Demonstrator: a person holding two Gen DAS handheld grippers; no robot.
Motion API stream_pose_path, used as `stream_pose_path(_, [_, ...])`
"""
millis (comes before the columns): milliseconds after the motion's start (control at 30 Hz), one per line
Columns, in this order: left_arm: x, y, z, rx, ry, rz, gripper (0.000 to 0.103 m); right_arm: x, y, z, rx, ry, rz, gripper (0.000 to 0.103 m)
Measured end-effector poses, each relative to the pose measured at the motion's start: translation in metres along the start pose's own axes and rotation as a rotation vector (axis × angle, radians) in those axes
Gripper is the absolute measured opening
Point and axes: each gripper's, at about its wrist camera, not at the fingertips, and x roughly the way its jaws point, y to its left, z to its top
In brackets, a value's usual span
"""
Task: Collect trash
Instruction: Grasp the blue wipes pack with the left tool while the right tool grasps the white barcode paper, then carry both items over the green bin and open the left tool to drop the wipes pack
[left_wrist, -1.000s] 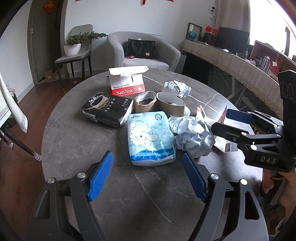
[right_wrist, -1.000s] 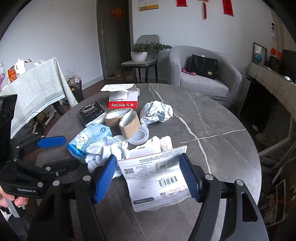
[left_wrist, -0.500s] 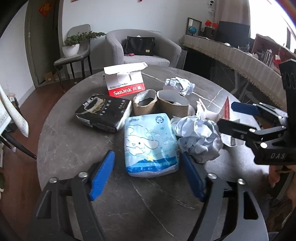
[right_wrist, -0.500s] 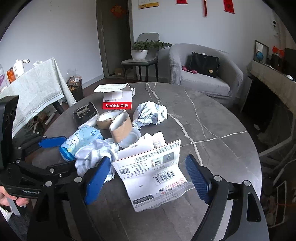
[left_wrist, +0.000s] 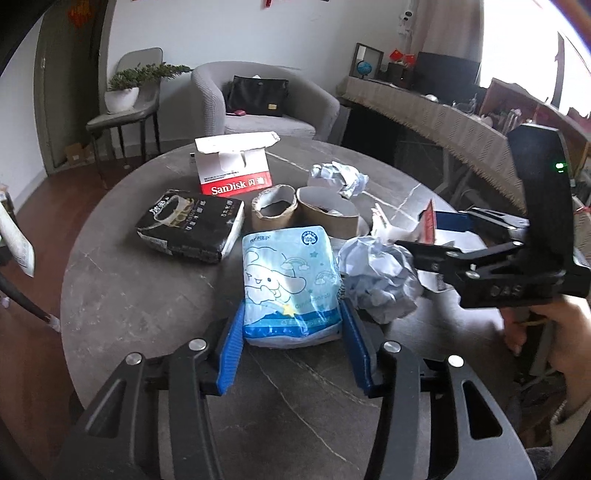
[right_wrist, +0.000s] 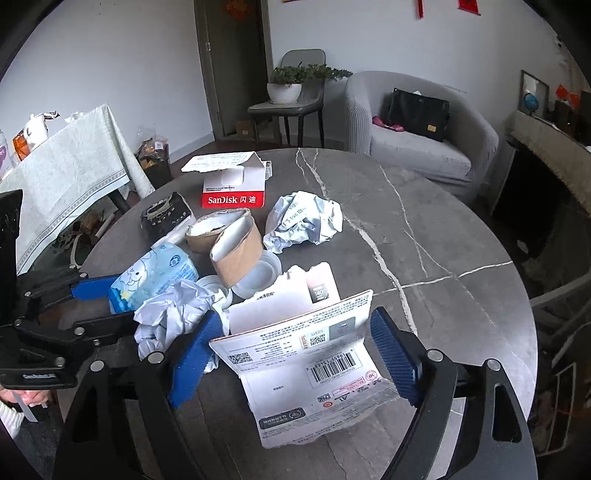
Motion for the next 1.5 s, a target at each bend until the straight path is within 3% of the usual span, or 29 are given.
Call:
stream_pose_path(200, [-0.008,0.007,-0.003,-0.017,-0.007,-0.046,0.052,0.004,-0.002,0.005,0.015,0.024,-0.024,0.084])
stream_pose_path(267, [-0.013,0.011,-0.003,-0.019,-0.02,-0.054,0.052,0.005,0.001,0.007,0.008,0.027,-0.022,0.074])
stream_pose_path(433, [-0.028,0.018,-0.006,-0.013,-0.06,-0.061,0.052,0.005,0.007,0.011,0.018,0.019,-0.051,0.074])
stream_pose_path(633, [-0.049,0.032,-0.01,-0.02,-0.094,-0.042,0.052,-0.017,0.011,0.021,0.025,-0.073,-0.188,0.074])
stream_pose_path(733, [-0.058,0.041,-0.014,-0.029,-0.097,-0.019,0.052,-0.031,0.018,0.025,0.028,-0.139,-0.202,0.074])
stream_pose_path(933, [-0.08,0.065,-0.024,-0.063,-0.103,0.04,0.052,-0.041,0.045,0.032,0.036,-0.235,-0.113,0.074])
stream_pose_path(1267, [-0.11,0.125,-0.051,-0.151,-0.08,0.203,0.052,-0.033,0.123,0.036,-0.087,-0.232,-0.02,0.074])
stream_pose_path(1500, [-0.108,0.17,-0.081,-0.208,0.054,0.274,0.052,-0.023,0.18,0.045,-0.145,-0.233,0.074,0.074])
